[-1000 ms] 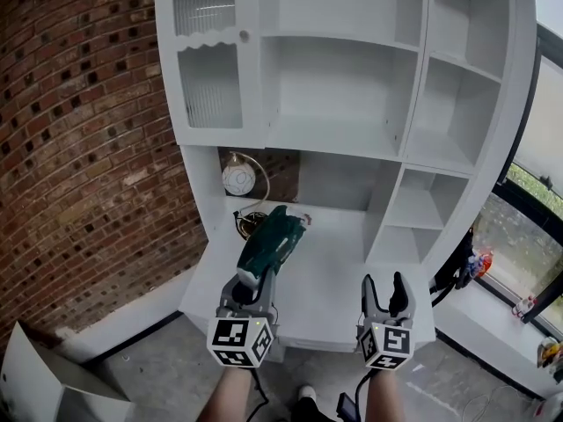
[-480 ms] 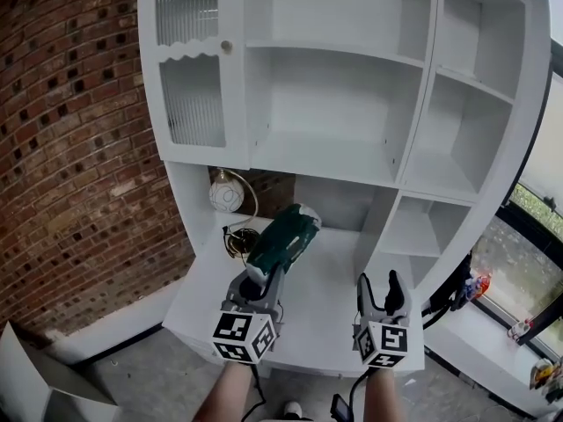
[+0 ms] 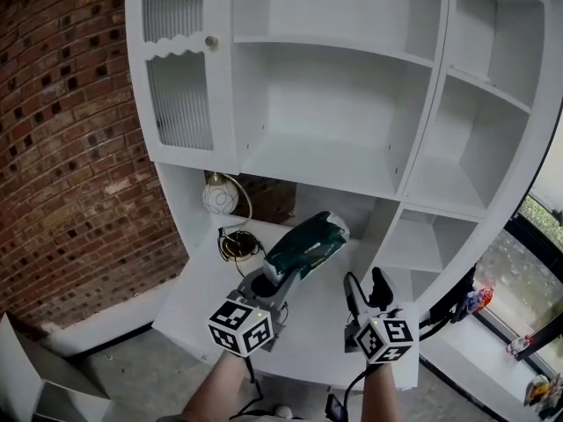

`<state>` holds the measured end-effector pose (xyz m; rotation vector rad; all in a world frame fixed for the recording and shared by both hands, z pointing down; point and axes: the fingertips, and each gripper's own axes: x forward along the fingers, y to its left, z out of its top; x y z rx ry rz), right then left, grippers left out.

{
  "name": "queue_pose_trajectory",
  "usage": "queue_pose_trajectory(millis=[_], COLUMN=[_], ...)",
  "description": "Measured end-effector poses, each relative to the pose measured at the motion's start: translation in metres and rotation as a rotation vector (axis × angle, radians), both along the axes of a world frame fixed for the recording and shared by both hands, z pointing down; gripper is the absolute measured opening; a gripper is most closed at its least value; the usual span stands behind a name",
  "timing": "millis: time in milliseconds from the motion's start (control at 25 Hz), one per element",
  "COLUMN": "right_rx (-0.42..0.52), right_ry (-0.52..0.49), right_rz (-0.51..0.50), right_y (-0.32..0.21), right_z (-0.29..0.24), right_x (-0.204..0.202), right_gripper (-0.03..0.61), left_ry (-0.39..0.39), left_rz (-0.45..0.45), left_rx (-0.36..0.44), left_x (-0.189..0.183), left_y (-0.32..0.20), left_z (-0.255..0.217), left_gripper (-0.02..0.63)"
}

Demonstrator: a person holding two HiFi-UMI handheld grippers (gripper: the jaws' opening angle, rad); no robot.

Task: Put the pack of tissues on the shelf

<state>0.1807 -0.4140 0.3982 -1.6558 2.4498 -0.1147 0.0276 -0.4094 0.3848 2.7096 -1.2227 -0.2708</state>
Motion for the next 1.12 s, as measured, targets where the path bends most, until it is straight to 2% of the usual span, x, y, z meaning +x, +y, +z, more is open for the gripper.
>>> queue_pose_trajectory(millis=[320, 480, 640, 880, 1000, 1120], right_rx=[-0.1, -0.104, -0.114, -0.097, -0.09, -0.073], right_ry=[-0.168, -0.243, -0.375, -0.591, -0.625, -0.607], right_rz=[-0.2, -0.248, -0.265, -0.367, -0.365, -0.378], right_y=[-0.009, -0.014, -0.02, -0.027, -0.031, -0.032], right_z=[0.014, 0.008, 0.003, -0.009, -0.008, -0.012], right_x=[-0.024, -0.034, -0.035, -0.049, -0.053, -0.061], right_gripper=[0.298, 0.298, 0.298, 0.299, 0.298, 0.296], left_ry=[0.021, 0.001, 0.0, 0.06, 0.12, 0.169], left_rz=[0.143, 0.225, 0.334, 0.478, 0.549, 0.611], left_rx=[-0.039, -0.023, -0.022, -0.046, -0.081, -0.122], left_x=[0.012, 0.016, 0.021, 0.017, 0.011, 0.005], left_y=[-0.01, -0.013, -0.014, -0.021, -0.024, -0.03], left_z=[0.014, 0.012, 0.011, 0.002, 0.0, 0.001], left_gripper=[0.1, 0.1, 0.101, 0.101, 0.101, 0.101])
